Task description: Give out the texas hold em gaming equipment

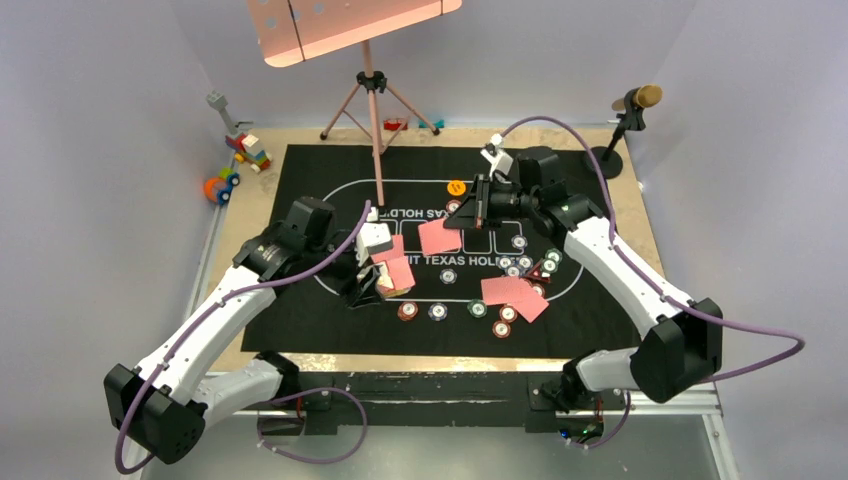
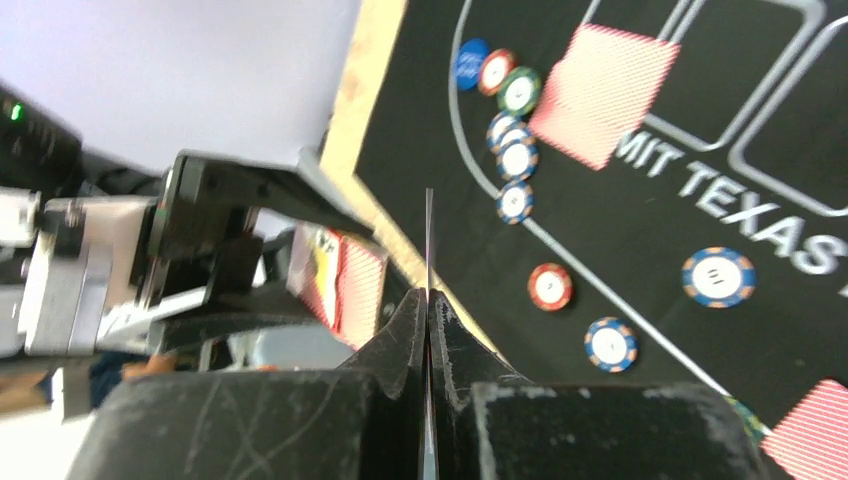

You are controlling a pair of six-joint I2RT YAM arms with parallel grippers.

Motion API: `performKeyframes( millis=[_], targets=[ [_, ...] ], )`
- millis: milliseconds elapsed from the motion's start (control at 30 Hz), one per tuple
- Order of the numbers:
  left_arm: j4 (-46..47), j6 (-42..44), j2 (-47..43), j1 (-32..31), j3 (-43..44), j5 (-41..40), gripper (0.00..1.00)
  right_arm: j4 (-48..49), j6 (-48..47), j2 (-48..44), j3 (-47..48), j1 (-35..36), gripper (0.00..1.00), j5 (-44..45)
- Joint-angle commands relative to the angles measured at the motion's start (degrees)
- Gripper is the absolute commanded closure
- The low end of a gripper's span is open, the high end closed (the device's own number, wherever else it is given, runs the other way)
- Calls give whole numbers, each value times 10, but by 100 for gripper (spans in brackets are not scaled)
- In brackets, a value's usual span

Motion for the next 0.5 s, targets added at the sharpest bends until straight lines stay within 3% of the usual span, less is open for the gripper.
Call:
performKeyframes(
  millis=[0, 200, 333, 467],
  targets=[
    [-2, 12, -11, 5, 14, 18, 94, -98, -101, 16, 105, -7, 100, 175],
    [-36, 16, -18, 5, 40, 27, 94, -143, -182, 85, 177, 23, 100, 413],
    [-53, 12, -26, 5, 54, 32, 94, -155, -241, 156, 242, 96, 100, 641],
    [-68, 16, -31, 4, 52, 37, 95, -141, -296, 225, 283, 146, 100, 785]
  ],
)
